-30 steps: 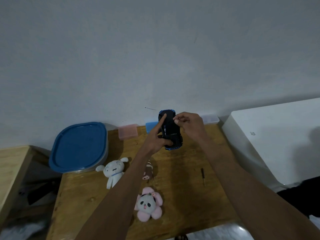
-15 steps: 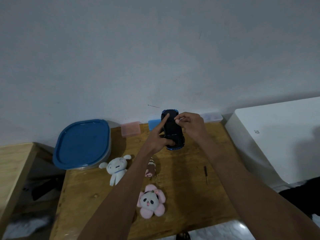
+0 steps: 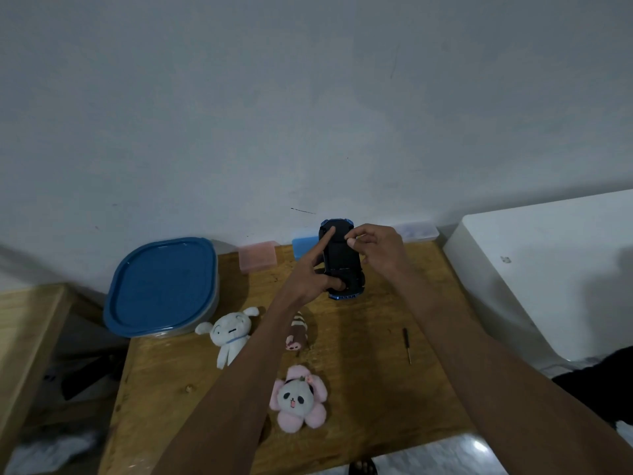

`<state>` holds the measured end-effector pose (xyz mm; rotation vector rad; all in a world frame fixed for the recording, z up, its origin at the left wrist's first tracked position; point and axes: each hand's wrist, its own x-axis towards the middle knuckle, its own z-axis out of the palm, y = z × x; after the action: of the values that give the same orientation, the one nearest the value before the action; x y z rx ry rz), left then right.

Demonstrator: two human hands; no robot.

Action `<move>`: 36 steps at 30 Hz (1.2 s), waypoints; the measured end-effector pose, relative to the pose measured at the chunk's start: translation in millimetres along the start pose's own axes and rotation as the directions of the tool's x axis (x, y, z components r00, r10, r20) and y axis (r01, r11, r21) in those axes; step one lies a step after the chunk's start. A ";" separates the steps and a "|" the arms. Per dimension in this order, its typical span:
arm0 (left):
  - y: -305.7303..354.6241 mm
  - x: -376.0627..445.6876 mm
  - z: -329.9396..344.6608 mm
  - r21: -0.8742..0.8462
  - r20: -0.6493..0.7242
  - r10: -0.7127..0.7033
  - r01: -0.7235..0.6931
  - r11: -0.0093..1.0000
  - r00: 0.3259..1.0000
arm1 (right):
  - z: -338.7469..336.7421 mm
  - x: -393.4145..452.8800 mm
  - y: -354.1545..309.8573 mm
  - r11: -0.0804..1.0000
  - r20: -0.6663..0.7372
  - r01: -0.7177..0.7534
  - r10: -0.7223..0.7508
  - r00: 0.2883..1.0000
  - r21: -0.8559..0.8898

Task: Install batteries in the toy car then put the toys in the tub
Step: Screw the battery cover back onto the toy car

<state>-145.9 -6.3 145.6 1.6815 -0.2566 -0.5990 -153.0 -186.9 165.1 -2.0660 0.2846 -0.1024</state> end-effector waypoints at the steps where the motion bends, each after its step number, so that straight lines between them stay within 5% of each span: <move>1: 0.1 -0.5 0.0 -0.001 0.001 -0.001 0.001 1.000 1.000 | 0.2 -0.6 1.0 1.000 -0.002 0.001 -0.001 1.000 -0.002; 15: -5.6 2.6 4.2 0.004 -0.028 0.043 -0.043 0.999 0.999 | 10.5 -4.8 5.9 0.976 -0.144 0.016 -0.048 0.988 -0.217; 24: -5.5 1.6 10.9 0.009 -0.037 0.100 -0.100 0.995 0.994 | 15.6 -6.5 5.2 0.985 -0.228 -0.017 -0.022 0.973 -0.170; 30: -3.9 2.5 13.7 -0.002 -0.031 0.092 -0.092 0.996 0.995 | 15.4 -6.7 6.1 0.990 -0.288 -0.127 0.140 0.947 0.062; 36: -1.7 1.7 22.5 -0.034 -0.039 0.092 -0.093 0.995 0.995 | 8.8 -4.8 12.7 0.902 -0.189 -0.278 0.351 0.917 0.330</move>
<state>-156.4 -25.8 141.4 1.6357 -0.2937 -0.5002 -158.0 -184.2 149.9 -1.6828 0.7128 -0.1893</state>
